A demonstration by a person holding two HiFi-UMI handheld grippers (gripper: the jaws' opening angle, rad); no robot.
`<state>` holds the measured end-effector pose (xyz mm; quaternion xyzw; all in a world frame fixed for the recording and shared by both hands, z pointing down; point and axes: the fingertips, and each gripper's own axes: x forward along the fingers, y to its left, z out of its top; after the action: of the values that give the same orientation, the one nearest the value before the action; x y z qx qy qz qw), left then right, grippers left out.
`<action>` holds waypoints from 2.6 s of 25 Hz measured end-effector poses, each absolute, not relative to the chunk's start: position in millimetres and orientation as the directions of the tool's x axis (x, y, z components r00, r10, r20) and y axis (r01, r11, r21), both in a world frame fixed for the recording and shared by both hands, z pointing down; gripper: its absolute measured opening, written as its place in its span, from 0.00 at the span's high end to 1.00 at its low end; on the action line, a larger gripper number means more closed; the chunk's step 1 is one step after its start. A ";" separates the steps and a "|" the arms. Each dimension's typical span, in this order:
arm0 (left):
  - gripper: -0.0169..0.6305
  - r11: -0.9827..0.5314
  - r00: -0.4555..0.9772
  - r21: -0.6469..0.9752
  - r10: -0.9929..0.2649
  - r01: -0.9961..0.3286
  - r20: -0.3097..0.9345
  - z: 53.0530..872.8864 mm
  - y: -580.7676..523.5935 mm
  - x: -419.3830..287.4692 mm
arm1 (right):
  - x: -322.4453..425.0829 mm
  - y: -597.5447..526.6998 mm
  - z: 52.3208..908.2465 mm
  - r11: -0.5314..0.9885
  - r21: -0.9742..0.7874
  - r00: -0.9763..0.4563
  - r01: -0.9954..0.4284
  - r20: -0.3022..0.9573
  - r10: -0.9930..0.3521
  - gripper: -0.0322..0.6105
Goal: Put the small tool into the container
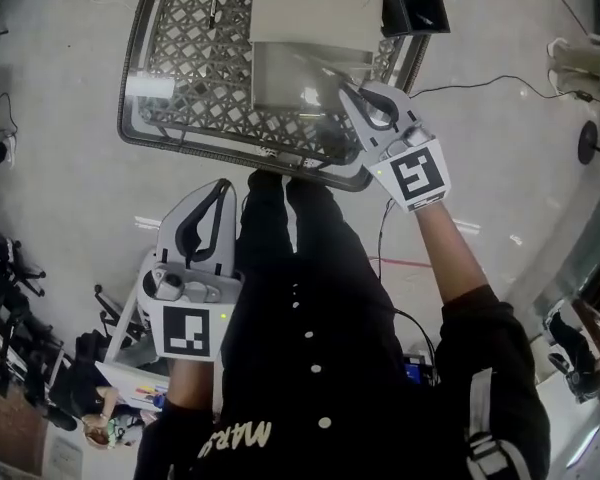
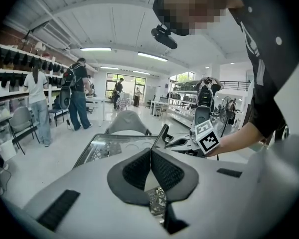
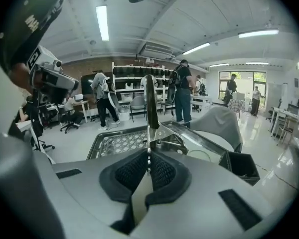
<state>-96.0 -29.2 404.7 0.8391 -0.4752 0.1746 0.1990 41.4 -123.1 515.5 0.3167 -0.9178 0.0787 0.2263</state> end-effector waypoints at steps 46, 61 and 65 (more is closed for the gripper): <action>0.93 -0.412 0.503 0.298 -0.606 -0.861 0.616 514.5 -12.9 -96.9 | 19.7 -107.7 668.1 0.631 0.769 -0.452 0.103 0.601 -0.659 0.88; 0.93 -0.403 0.506 0.312 -0.601 -0.860 0.618 521.4 -11.5 -103.0 | 12.5 -106.5 685.2 0.737 0.673 -0.348 0.062 0.707 -0.616 0.83; 0.93 -0.403 0.508 0.316 -0.602 -0.859 0.616 521.7 -11.7 -104.1 | 12.8 -101.4 683.2 0.740 0.668 -0.375 0.081 0.709 -0.598 0.78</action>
<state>-104.1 -11.7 521.7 0.8113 -0.4503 0.2075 0.3097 12.8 -101.4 683.2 0.1687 -0.7655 -0.3186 0.5330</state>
